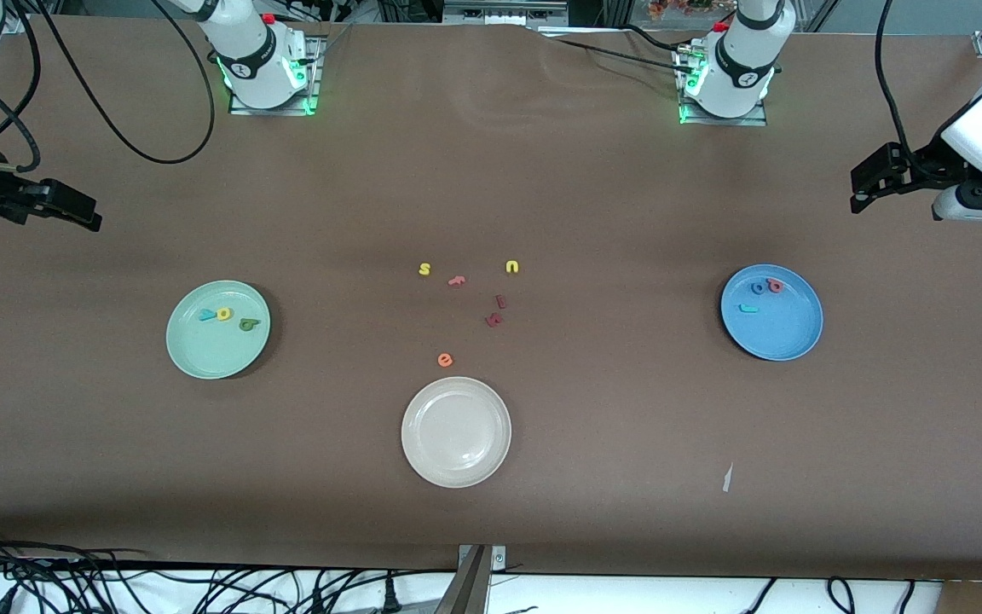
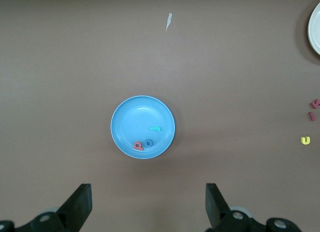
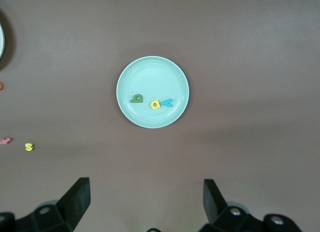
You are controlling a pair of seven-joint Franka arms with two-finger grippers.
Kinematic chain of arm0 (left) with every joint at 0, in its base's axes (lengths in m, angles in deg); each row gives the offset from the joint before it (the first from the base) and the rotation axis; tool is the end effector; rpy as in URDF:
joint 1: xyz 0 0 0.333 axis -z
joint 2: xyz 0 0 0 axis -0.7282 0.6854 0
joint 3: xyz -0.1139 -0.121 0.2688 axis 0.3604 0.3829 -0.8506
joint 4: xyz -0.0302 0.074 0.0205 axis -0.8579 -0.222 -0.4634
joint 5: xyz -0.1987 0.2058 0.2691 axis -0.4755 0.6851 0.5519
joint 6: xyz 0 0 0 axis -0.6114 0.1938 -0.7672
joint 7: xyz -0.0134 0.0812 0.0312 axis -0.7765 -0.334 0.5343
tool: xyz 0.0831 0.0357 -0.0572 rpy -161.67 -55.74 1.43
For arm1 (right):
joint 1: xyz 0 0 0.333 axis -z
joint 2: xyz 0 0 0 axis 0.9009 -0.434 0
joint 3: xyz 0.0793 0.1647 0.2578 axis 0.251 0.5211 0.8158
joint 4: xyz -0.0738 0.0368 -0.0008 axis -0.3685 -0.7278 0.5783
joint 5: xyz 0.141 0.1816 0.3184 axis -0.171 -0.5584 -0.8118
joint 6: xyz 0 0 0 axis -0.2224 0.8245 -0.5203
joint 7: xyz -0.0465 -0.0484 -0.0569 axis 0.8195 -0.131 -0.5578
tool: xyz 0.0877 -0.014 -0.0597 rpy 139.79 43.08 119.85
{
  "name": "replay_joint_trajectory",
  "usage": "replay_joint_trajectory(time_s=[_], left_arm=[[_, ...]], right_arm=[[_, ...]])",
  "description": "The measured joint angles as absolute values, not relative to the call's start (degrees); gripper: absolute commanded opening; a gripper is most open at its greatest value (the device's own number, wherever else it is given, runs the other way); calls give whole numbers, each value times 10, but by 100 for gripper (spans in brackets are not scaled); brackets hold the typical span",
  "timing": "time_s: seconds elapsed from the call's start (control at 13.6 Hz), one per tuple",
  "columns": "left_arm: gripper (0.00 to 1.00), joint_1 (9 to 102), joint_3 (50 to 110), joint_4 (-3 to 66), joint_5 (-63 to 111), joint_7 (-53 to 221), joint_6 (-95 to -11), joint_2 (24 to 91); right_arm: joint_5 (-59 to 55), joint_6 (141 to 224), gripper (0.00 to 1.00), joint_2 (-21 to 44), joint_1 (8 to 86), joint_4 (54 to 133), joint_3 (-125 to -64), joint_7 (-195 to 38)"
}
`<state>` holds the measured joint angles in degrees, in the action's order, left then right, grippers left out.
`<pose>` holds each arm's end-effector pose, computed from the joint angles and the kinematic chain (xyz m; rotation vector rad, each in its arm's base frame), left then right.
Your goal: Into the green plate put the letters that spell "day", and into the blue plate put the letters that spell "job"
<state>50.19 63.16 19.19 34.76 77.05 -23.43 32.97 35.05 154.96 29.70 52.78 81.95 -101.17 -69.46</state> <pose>0.5558 -0.0436 0.6338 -3.1112 0.1355 0.0139 0.5783 -0.0003 0.5910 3.1126 -0.1243 -0.1315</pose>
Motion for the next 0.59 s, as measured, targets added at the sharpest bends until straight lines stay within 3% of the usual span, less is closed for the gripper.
replay_joint_trajectory(time_s=[0.59], left_arm=[[100,499,626,192,348,772,-233,331]], right_arm=[[351,1541,100,295,528,820,-1009,-699]])
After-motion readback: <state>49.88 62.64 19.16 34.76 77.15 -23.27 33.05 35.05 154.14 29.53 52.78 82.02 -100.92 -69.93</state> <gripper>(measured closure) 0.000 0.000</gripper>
